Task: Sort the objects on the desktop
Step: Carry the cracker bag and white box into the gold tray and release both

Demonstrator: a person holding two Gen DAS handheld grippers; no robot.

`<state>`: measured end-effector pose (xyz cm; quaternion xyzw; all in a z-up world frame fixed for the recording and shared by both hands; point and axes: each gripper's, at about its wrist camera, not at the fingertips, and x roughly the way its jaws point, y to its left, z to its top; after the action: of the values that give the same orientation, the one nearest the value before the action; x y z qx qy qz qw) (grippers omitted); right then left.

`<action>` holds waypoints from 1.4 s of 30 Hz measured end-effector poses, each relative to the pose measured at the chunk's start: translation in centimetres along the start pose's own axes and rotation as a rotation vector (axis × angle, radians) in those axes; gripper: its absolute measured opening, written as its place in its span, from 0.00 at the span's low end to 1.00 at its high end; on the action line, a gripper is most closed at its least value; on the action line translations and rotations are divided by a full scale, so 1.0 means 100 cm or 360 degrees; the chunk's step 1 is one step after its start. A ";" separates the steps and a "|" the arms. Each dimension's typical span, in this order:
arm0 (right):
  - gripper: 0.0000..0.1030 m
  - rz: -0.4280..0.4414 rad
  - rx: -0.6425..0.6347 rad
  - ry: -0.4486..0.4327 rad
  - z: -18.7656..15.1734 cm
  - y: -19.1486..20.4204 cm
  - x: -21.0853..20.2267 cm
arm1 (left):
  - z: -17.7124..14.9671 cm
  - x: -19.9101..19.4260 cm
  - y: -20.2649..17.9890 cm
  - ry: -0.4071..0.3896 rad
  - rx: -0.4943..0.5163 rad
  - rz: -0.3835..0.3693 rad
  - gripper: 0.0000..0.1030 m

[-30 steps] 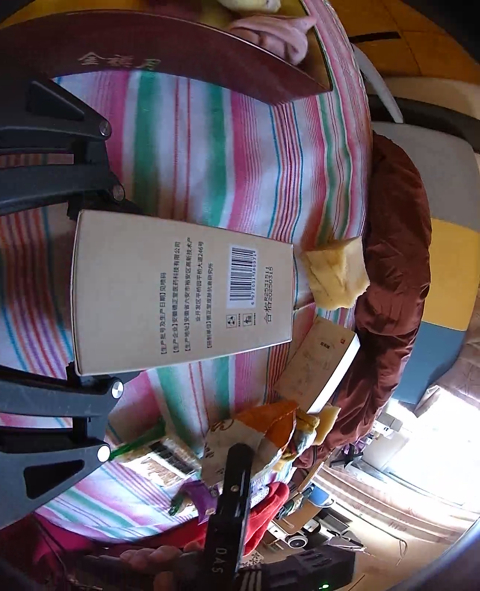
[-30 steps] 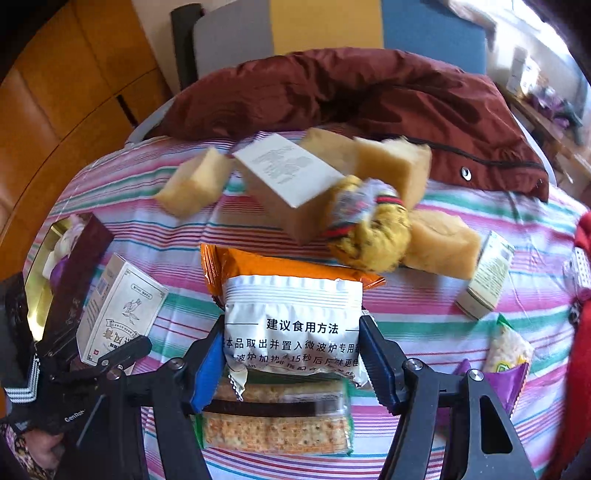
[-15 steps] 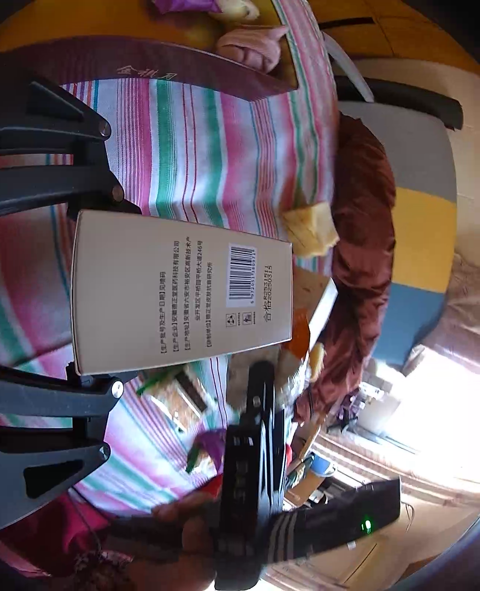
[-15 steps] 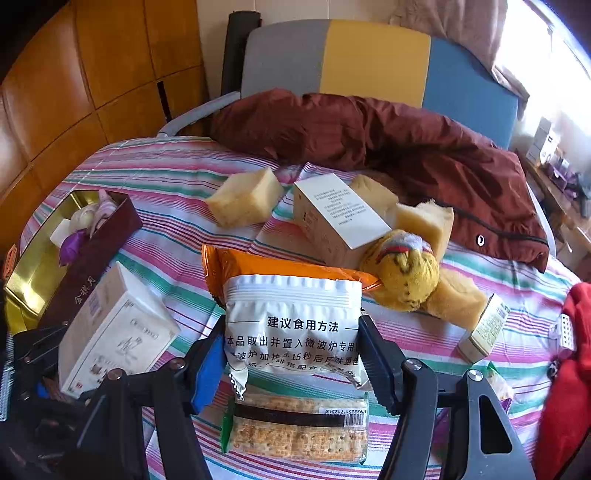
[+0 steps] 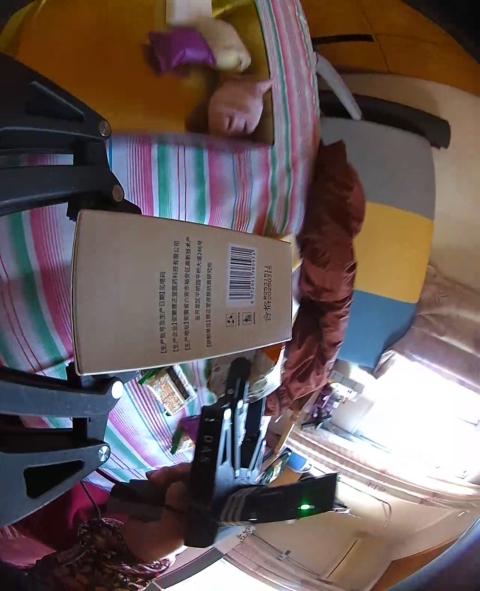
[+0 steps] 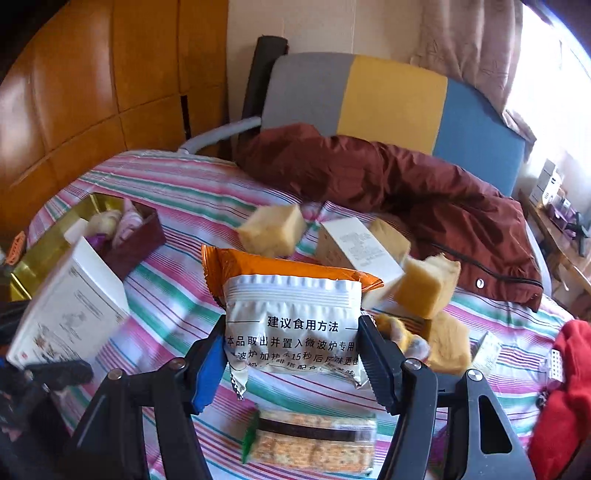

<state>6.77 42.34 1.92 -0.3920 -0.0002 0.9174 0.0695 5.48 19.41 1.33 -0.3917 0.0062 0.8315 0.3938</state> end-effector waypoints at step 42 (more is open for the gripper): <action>0.65 0.0583 -0.0411 0.0346 0.044 0.293 0.054 | -0.039 -0.070 0.267 0.0252 -0.0601 0.0455 0.49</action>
<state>-3.82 14.24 -0.59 -0.4875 -0.0389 0.8594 -0.1490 -6.97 -4.77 -4.73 -0.5174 -0.0630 0.8319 0.1903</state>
